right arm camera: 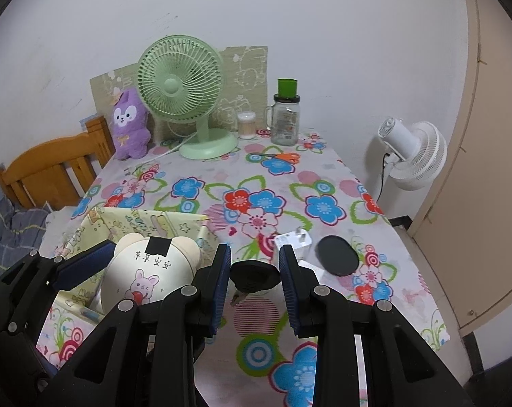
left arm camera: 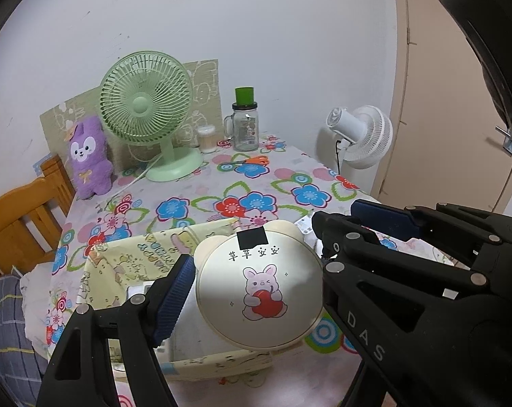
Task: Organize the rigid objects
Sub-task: 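Lower the mirror into the yellow box with the left gripper while the right brings the key over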
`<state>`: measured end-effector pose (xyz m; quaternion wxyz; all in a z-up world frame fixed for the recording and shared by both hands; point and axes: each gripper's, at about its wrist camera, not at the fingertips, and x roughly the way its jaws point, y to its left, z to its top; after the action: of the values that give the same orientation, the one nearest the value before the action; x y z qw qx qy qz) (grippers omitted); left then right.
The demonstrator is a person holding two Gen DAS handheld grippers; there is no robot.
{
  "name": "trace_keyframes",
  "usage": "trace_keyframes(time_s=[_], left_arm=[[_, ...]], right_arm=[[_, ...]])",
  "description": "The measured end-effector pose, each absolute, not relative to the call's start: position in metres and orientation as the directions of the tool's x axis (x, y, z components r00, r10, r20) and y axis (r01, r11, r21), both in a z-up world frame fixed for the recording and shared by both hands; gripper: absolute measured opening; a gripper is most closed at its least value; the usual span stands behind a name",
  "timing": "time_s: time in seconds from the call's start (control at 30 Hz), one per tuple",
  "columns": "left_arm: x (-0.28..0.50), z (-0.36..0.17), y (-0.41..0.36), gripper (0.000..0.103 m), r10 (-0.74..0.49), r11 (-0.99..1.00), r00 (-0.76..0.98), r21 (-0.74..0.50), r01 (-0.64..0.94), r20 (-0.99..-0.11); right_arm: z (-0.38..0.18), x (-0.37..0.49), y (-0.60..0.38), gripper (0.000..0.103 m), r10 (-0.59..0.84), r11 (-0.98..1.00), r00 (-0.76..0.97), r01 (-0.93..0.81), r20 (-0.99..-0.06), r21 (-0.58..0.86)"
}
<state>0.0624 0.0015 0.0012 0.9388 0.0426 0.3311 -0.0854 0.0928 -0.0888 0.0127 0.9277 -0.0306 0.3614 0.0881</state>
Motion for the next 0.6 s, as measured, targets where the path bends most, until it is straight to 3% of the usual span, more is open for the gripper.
trace_keyframes(time_s=[0.6], left_arm=[[0.062, -0.001, 0.047, 0.079, -0.140, 0.983, 0.759, 0.003, 0.185, -0.636]], right_arm=[[0.011, 0.093, -0.041, 0.032, 0.122, 0.983, 0.713, -0.185, -0.691, -0.017]])
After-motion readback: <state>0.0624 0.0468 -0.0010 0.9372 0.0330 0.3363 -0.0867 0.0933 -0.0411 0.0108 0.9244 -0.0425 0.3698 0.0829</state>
